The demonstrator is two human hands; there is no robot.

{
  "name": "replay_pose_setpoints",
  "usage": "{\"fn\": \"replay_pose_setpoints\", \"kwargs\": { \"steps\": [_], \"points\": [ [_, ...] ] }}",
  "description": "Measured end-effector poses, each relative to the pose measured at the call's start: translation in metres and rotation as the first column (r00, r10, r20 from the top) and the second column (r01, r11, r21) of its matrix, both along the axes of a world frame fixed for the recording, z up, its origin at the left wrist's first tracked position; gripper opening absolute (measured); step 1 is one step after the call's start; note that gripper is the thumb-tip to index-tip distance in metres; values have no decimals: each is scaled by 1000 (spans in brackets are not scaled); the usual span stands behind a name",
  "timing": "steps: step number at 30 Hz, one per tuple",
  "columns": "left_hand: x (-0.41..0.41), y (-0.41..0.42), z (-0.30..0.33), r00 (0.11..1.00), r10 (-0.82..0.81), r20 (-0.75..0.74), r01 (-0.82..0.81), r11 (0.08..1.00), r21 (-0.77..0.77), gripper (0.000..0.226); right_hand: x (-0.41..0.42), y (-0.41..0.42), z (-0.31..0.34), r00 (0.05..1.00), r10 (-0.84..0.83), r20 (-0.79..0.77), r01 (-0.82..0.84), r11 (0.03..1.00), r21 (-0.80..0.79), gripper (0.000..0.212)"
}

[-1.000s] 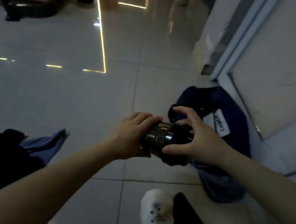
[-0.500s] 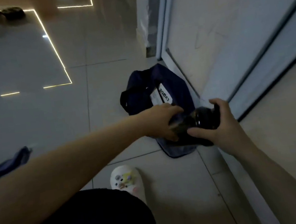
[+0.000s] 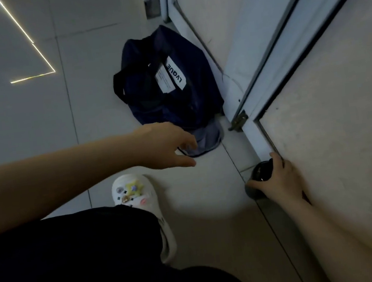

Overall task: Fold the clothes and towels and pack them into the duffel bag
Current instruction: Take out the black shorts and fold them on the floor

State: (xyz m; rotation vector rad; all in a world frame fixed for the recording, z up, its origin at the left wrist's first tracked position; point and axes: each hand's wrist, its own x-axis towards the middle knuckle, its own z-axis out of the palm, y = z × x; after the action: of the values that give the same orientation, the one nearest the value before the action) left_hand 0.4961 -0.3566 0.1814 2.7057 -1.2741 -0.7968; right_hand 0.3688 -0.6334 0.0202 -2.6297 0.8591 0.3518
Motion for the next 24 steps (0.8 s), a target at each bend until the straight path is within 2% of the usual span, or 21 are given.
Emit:
{"fn": "replay_pose_setpoints", "kwargs": {
  "steps": [6,11,14,17,19,21,24],
  "points": [
    [9,-2,2,996,84,-22,-85,995,-51,42,-10,-6,-1,1000,29,12,-28,998,-50,115],
    [6,5,1,993,111,-38,-112,993,-23,41,-14,3,9,997,49,59,-46,997,-56,118],
    [6,10,4,991,124,-56,-126,991,-36,39,1,21,26,981,89,170,-80,995,-59,107],
    [15,25,11,986,161,31,-160,986,-49,40,29,51,46,932,246,265,-236,969,-68,93],
    [22,46,19,978,171,119,-173,985,14,42,53,79,61,892,313,325,-332,943,4,76],
    [23,76,29,971,128,201,-158,977,140,43,77,115,78,846,374,380,-437,895,93,60],
    [15,140,41,957,178,231,-231,945,230,43,111,182,103,778,468,419,-580,791,195,46]
  ]
}}
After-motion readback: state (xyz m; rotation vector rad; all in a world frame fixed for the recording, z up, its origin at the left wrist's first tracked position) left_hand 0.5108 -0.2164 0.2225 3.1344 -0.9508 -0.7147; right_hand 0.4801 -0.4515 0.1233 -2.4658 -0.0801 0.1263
